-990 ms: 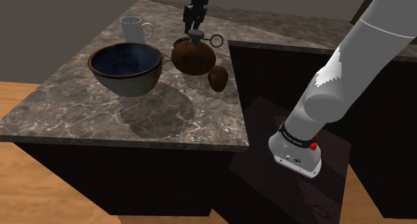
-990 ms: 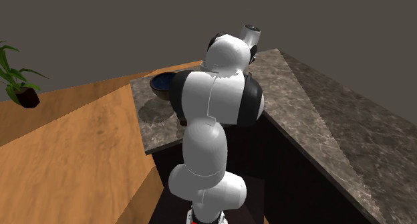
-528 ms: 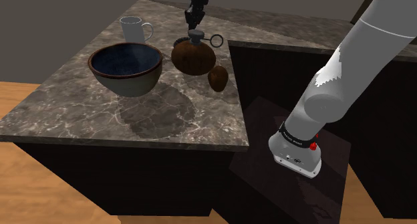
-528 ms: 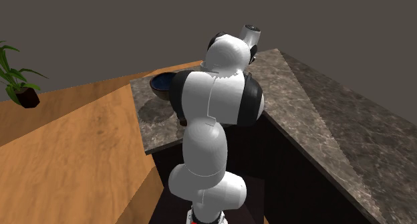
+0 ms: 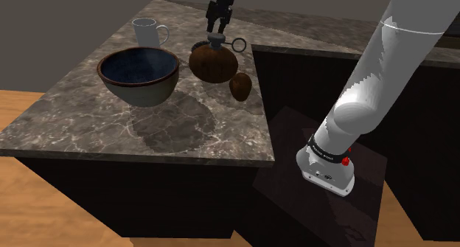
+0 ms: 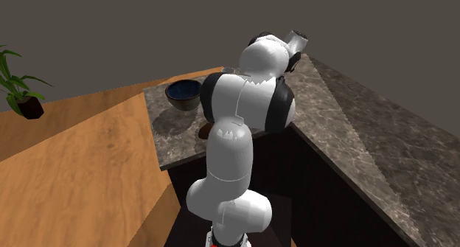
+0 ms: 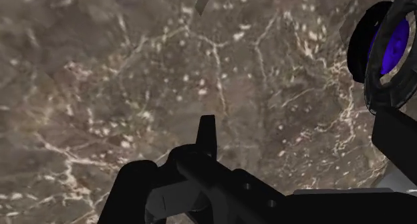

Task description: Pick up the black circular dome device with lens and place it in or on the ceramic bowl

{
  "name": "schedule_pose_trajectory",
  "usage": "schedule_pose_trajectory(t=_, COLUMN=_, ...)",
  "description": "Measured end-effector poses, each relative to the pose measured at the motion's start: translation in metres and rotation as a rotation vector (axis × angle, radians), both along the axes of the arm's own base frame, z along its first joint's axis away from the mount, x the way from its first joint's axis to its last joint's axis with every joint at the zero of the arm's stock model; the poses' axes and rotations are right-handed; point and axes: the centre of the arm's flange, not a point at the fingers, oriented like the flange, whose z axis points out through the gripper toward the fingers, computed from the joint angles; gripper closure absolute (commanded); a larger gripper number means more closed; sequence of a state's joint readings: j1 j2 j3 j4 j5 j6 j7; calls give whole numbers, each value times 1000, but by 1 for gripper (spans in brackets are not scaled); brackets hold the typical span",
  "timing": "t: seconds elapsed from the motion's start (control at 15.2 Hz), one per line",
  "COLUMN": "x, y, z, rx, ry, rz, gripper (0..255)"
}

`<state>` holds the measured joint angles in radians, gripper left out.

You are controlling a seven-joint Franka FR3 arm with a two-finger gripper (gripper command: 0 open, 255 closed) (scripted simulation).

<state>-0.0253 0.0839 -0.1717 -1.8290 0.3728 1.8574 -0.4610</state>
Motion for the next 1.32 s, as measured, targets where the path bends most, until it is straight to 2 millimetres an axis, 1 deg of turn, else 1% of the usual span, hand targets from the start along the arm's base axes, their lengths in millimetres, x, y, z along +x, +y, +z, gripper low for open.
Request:
schedule_pose_trajectory(t=0.07, x=1, y=0, z=2, rx=-15, ry=-7, rz=-6, gripper=0)
schedule_pose_trajectory(t=0.13, x=5, y=-14, z=-3, rx=29, ry=13, rz=-8, gripper=0)
schedule_pose_trajectory(t=0.2, x=9, y=-28, z=-20, rx=169, ry=72, rz=-4, gripper=0)
schedule_pose_trajectory(t=0.26, x=6, y=-40, z=-42, rx=351, ry=146, rz=2, gripper=0)
schedule_pose_trajectory(t=0.33, x=7, y=-47, z=-55, rx=499, ry=197, rz=16, gripper=0)
schedule_pose_trajectory(t=0.4, x=7, y=-48, z=-61, rx=578, ry=218, rz=28, gripper=0)
schedule_pose_trajectory(t=0.46, x=4, y=-47, z=-65, rx=620, ry=227, rz=35, gripper=0)
schedule_pose_trajectory(t=0.59, x=2, y=-40, z=-71, rx=652, ry=233, rz=41, gripper=0)
schedule_pose_trajectory(t=0.86, x=-1, y=-23, z=-83, rx=663, ry=234, rz=44, gripper=0)
schedule_pose_trajectory(t=1.25, x=-2, y=-20, z=-84, rx=663, ry=234, rz=44, gripper=0)
schedule_pose_trajectory(t=1.32, x=-2, y=-20, z=-84, rx=663, ry=234, rz=44, gripper=255)
